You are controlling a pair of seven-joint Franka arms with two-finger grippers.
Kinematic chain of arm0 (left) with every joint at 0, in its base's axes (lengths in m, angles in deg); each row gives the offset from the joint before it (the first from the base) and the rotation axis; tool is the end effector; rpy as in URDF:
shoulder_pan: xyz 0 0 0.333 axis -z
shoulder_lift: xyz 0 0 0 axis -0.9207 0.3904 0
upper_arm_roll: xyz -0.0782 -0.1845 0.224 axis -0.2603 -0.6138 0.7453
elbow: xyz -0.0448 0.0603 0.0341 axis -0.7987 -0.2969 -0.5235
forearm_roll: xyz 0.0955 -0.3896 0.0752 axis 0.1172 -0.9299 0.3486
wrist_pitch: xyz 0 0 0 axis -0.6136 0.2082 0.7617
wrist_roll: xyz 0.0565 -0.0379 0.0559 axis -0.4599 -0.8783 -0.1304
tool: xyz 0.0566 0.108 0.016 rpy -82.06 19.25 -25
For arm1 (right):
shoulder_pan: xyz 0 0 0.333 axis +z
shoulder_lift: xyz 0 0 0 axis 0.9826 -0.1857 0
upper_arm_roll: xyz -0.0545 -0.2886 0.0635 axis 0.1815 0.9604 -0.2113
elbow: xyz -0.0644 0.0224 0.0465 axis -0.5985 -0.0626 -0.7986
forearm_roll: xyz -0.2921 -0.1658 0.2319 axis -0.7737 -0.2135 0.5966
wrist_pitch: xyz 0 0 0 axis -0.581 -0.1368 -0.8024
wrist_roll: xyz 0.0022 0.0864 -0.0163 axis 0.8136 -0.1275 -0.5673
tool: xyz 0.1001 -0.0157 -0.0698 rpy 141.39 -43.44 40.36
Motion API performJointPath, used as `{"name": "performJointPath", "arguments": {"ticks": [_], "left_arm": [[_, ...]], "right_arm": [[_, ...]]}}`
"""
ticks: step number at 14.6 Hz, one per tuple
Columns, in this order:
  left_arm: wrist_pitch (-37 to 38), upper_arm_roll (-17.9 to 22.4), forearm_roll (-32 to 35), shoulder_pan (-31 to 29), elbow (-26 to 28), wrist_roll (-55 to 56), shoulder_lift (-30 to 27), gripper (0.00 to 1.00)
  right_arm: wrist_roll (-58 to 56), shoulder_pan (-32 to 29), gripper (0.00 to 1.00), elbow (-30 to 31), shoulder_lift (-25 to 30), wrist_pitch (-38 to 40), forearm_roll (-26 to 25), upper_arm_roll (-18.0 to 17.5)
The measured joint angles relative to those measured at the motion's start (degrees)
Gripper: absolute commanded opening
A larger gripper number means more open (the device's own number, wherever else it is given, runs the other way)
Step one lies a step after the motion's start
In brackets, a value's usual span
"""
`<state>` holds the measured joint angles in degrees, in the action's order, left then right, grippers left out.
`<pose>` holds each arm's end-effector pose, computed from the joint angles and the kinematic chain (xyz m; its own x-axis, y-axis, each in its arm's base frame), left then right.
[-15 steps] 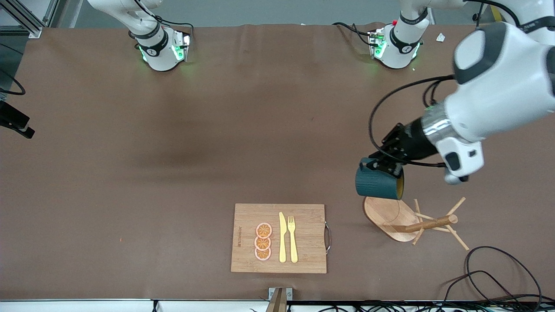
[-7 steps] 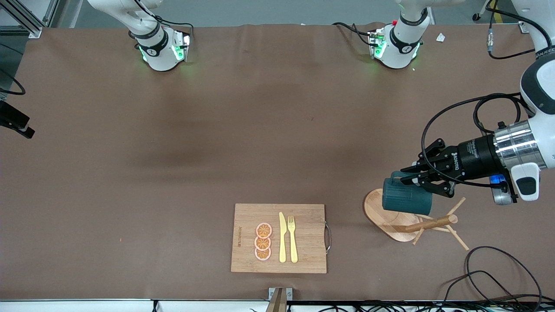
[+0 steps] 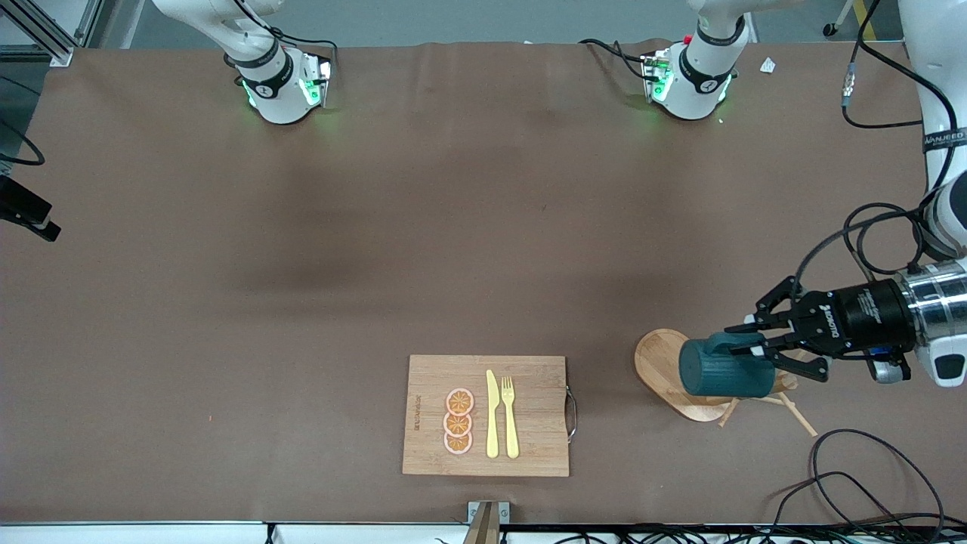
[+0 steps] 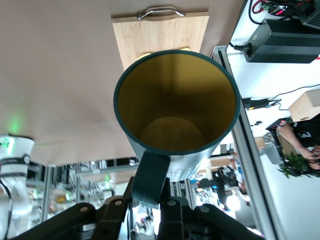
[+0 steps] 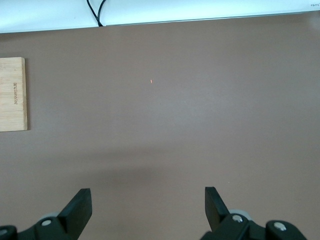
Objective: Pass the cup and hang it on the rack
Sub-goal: 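Hook the mug handle onto a rack peg with the left gripper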
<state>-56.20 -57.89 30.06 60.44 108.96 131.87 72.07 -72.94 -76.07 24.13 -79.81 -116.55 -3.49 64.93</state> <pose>0.7265 -0.0659 0.4752 0.1101 0.5047 -0.8562 0.9903 0.0181 0.1380 0.5911 -0.0681 0.6188 0.9864 -0.0621 0.1520 -0.0627 -0.9980 -0.0004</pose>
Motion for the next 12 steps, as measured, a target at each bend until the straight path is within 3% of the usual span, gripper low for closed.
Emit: {"name": "performJointPath", "arguments": {"ticks": [12], "left_arm": [[2.47, -0.7, -1.62, 0.3, 1.03, -13.38, 5.74, 0.0]], "right_arm": [[-0.08, 0.0, 1.0, -0.01, 0.01, 0.0, 0.0, -0.07]]}}
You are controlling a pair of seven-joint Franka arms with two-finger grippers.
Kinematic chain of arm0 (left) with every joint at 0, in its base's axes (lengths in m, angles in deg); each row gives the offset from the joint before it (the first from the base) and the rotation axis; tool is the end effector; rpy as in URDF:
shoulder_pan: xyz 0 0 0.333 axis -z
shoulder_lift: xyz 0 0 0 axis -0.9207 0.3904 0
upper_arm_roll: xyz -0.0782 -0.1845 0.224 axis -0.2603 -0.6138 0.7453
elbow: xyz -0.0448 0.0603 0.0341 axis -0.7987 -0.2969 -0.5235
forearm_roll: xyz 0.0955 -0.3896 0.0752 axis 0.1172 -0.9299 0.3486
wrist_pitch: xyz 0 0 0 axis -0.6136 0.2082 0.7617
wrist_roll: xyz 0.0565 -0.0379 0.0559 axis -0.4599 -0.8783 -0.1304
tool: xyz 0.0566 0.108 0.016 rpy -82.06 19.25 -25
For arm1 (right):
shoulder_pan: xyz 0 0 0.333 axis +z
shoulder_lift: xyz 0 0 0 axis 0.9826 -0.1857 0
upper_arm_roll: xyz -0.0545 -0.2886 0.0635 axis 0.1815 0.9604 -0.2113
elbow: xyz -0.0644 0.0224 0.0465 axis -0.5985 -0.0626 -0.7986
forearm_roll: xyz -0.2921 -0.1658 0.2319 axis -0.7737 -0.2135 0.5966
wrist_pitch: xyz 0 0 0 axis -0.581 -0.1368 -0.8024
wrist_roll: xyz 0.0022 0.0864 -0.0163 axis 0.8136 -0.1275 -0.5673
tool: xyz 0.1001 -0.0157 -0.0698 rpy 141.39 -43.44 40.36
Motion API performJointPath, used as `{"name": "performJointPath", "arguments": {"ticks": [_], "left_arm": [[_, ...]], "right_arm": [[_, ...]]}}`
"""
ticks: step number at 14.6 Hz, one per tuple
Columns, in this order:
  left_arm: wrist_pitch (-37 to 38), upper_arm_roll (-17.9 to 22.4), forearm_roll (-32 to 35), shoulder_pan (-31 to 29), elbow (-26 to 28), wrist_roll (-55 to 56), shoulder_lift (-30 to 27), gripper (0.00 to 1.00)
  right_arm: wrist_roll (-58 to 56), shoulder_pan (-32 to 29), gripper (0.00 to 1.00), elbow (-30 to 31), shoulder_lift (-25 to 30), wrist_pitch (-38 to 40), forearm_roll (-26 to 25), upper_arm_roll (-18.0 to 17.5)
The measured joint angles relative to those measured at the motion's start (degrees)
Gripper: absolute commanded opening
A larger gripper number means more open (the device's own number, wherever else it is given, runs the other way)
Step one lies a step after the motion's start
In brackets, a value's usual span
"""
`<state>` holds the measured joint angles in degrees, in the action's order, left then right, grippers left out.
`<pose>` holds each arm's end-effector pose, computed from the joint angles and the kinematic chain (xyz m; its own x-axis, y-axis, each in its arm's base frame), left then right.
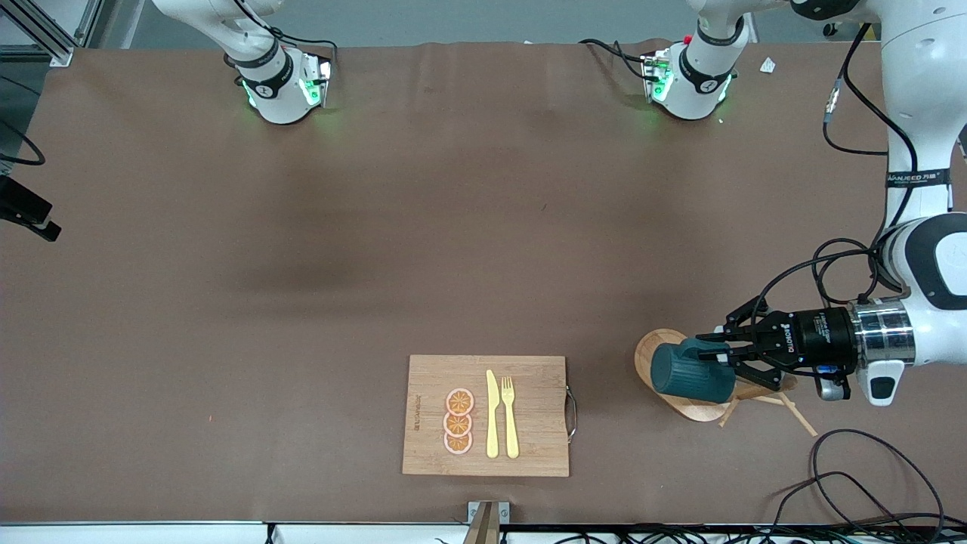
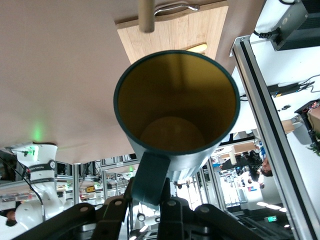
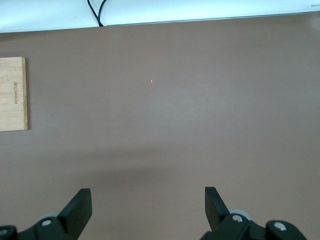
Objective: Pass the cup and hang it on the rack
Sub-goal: 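Hook the mug handle onto a rack peg with the left gripper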
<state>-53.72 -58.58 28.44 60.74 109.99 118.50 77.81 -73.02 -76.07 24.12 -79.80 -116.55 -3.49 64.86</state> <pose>0.7293 -0.0813 0.3975 0.2434 0.4354 -0.8667 0.9697 -0.1279 0.2081 0.5912 -0.0674 0.6190 0.9865 -0.0595 0.1523 -0.0602 -0.9982 -0.0003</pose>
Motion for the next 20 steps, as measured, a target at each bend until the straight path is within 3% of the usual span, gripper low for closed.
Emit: {"name": "performJointPath", "arguments": {"ticks": [7, 20], "left_arm": [[0.23, 0.41, 2.7, -1.33, 0.42, -8.62, 1.6, 0.0], [0.34, 0.44, 2.7, -5.68, 0.5, -8.44, 3.53, 0.01]], "right_arm": [[-0.03, 0.0, 1.0, 0.0, 0.0, 0.0, 0.0, -0.2], [-0.03, 0.0, 1.0, -0.01, 0.0, 0.0, 0.0, -0.36]]}}
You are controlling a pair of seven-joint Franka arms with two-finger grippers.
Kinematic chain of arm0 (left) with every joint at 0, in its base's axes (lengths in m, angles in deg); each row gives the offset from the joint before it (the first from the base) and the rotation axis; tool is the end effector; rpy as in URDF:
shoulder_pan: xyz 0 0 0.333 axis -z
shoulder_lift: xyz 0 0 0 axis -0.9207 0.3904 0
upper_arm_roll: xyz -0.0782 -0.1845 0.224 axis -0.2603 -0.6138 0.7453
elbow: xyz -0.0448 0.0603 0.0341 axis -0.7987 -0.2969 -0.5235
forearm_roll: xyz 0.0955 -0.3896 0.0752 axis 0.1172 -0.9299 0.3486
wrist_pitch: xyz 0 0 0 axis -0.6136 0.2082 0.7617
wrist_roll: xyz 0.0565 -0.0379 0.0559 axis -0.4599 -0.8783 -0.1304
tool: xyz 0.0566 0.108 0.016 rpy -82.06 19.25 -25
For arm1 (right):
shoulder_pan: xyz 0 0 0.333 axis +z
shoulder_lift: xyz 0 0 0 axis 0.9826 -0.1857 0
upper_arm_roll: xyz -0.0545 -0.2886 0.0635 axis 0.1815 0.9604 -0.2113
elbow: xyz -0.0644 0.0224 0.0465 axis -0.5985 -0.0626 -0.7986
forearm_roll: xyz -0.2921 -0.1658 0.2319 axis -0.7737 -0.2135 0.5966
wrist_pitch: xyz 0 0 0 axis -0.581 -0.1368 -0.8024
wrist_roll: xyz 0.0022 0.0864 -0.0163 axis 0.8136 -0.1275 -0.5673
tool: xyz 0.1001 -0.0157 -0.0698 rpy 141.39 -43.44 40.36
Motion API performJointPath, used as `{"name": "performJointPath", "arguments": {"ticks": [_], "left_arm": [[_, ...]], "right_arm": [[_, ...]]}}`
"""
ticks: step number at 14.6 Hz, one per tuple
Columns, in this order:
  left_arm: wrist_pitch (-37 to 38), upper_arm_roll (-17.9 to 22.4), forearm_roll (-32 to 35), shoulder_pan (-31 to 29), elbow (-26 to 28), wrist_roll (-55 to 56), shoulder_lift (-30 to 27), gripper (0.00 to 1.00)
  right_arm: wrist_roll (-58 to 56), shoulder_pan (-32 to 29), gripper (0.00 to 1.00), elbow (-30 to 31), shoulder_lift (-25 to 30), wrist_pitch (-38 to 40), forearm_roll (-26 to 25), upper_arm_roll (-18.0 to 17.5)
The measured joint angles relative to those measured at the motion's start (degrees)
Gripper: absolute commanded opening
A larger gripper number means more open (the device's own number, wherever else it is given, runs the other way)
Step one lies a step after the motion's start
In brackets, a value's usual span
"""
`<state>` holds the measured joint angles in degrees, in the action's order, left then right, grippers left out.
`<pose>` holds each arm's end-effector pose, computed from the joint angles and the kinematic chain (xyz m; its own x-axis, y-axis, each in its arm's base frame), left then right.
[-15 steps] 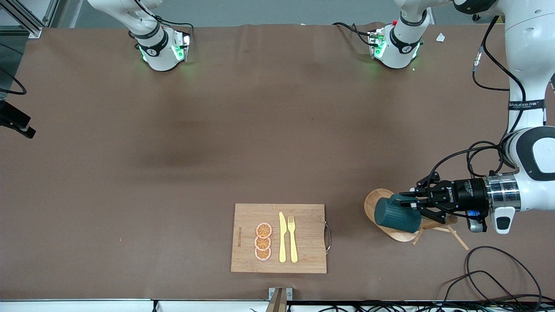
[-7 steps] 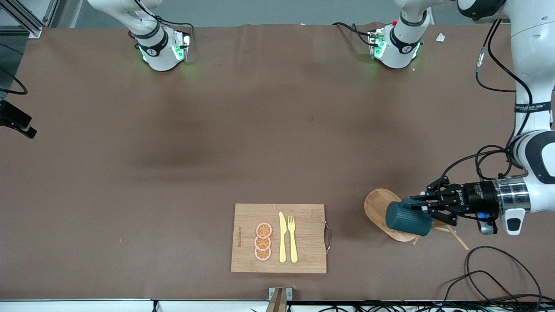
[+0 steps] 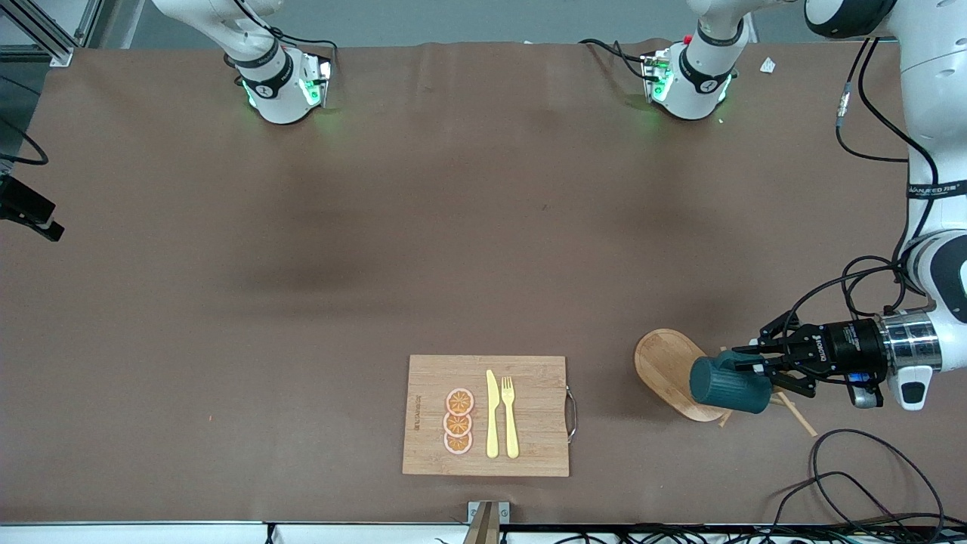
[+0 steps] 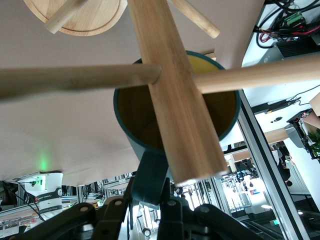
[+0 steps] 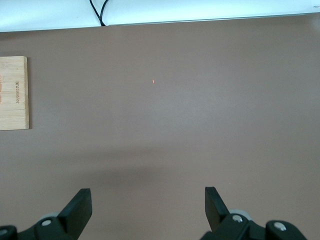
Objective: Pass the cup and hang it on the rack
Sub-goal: 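Hook the mug handle onto a rack peg with the left gripper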
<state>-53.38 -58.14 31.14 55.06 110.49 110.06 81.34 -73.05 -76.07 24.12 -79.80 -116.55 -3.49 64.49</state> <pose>0.7323 -0.0028 0.3441 0.2844 0.4698 -0.8357 0.9585 -0.1232 0.2570 0.5916 -0.0636 0.6189 0.9869 -0.0526 0.1523 -0.0532 -0.9986 -0.0004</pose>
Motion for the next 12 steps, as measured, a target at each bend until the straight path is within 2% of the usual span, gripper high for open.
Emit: {"name": "performJointPath", "arguments": {"ticks": [5, 7, 8, 9, 10, 12], "left_arm": [[0.0, -0.07, 0.0, 0.02, 0.0, 0.01, 0.76, 0.02], [0.0, -0.04, 0.0, -0.11, 0.0, 0.05, 1.06, 0.09], [0.0, -0.03, -0.12, -0.23, 0.01, 0.08, 1.29, 0.17], [0.06, -0.04, -0.5, -0.33, 0.0, 0.08, 1.47, 0.32], [0.14, -0.04, -0.67, -0.37, 0.0, 0.08, 1.56, 0.52], [0.14, 0.01, -0.65, -0.49, 0.0, 0.03, 1.86, 0.99]], "right_arm": [[0.0, 0.0, 1.0, 0.0, 0.0, 0.0, 0.0, 0.0], [0.0, 0.0, 1.0, 0.0, 0.0, 0.0, 0.0, 0.01], [0.0, 0.0, 1.0, 0.0, 0.0, 0.0, 0.0, 0.02], [0.0, 0.0, 1.0, 0.0, 0.01, 0.0, 0.0, 0.03], [0.0, 0.0, 1.0, 0.0, 0.01, 0.0, 0.0, 0.05], [0.0, 0.0, 1.0, 0.0, 0.02, 0.0, 0.0, 0.05]]}}
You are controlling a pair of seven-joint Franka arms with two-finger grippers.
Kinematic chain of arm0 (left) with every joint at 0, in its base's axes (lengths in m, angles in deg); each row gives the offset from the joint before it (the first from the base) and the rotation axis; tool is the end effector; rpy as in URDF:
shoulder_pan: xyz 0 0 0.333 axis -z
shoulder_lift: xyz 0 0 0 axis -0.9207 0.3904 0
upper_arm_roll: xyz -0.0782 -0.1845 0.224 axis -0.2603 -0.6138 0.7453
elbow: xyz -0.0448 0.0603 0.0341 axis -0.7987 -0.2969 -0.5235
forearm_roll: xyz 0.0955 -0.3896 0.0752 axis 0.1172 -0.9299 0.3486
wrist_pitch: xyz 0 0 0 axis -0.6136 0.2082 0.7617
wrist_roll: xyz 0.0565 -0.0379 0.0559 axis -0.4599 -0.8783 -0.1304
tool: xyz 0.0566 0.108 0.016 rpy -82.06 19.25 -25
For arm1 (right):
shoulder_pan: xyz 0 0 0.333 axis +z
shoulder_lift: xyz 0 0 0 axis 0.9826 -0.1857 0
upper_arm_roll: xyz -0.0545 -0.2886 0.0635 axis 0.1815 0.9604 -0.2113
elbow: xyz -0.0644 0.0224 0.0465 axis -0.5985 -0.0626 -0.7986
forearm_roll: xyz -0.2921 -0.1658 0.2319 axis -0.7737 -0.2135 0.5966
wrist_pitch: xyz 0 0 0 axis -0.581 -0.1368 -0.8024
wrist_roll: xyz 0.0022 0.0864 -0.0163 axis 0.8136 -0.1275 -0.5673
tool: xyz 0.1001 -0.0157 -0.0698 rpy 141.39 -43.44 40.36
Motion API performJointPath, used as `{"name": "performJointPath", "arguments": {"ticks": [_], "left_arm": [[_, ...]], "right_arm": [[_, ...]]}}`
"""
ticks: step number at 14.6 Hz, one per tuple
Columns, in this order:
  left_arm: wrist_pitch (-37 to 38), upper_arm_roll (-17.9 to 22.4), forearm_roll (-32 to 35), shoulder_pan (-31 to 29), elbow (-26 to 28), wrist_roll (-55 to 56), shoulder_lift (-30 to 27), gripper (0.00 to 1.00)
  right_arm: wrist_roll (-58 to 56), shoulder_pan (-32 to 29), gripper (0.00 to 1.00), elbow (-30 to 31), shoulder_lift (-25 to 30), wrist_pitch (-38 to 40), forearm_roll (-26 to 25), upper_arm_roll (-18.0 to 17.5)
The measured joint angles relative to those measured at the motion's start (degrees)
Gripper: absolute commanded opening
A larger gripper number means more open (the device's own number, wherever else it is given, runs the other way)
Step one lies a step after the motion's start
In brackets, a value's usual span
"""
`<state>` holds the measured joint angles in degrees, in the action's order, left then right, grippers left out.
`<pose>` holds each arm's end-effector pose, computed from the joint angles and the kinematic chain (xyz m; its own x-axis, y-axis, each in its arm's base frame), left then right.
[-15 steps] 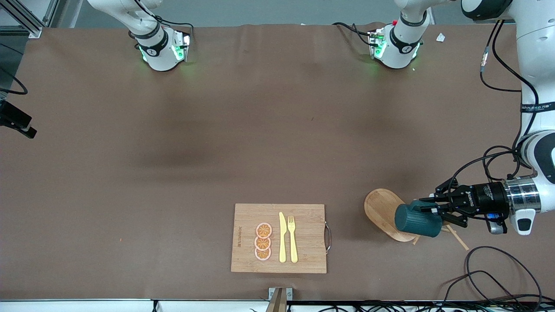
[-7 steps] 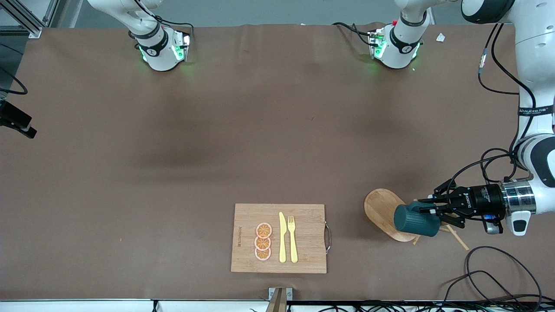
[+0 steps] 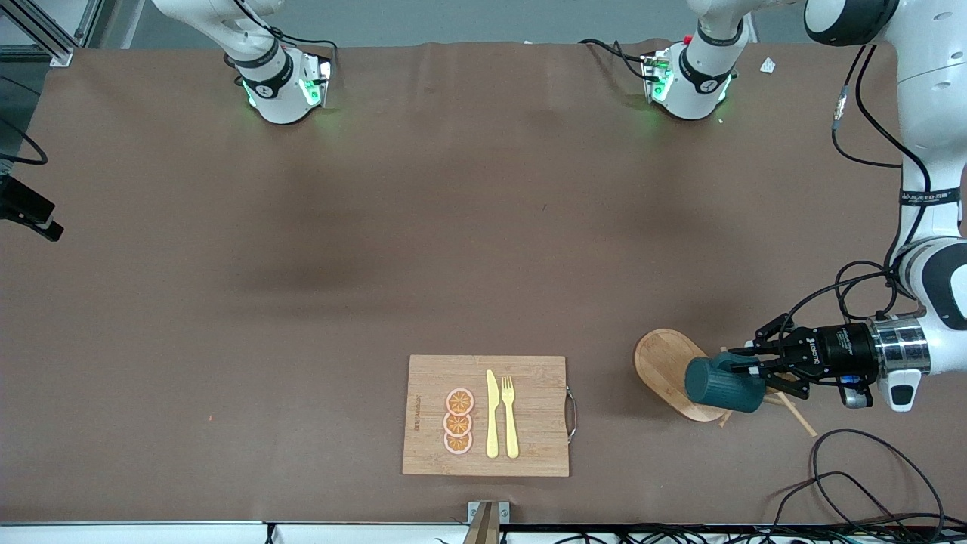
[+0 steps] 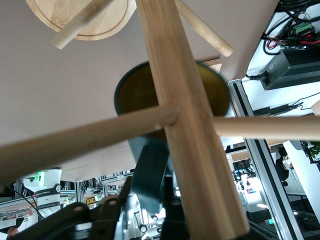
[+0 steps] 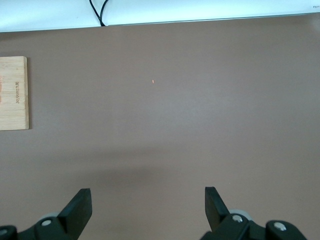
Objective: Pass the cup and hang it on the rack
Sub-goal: 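Hook the mug handle onto a rack peg with the left gripper, then open the left gripper and pull it back from the mug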
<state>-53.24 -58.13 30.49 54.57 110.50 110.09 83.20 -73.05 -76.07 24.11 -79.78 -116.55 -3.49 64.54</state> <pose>0.7325 0.0028 0.3218 0.2517 0.4576 -0.8528 0.9677 -0.1077 0.2278 0.5914 -0.0641 0.6192 0.9868 -0.0535 0.1528 -0.0541 -0.9985 -0.0004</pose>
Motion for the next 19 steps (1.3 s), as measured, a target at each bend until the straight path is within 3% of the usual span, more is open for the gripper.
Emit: {"name": "performJointPath", "arguments": {"ticks": [6, 11, 16, 19], "left_arm": [[0.0, -0.55, 7.57, 0.44, -1.14, 1.17, -0.84, 1.0], [1.46, -1.38, 13.45, 1.51, -2.19, 4.78, -7.59, 1.0], [5.76, -5.79, 24.34, 1.78, -2.28, 5.63, -15.78, 1.0], [6.55, -10.96, 34.47, 1.8, -2.24, 5.5, -18.58, 1.0]], "right_arm": [[0.0, 0.0, 1.0, -0.01, 0.01, 0.0, 0.0, 0.0], [0.0, 0.0, 1.0, -0.04, 0.04, 0.0, 0.0, 0.02], [-0.01, 0.0, 1.0, -0.07, 0.05, 0.0, 0.0, 0.03], [-0.01, 0.0, 1.0, -0.07, 0.05, 0.0, 0.0, 0.03]]}}
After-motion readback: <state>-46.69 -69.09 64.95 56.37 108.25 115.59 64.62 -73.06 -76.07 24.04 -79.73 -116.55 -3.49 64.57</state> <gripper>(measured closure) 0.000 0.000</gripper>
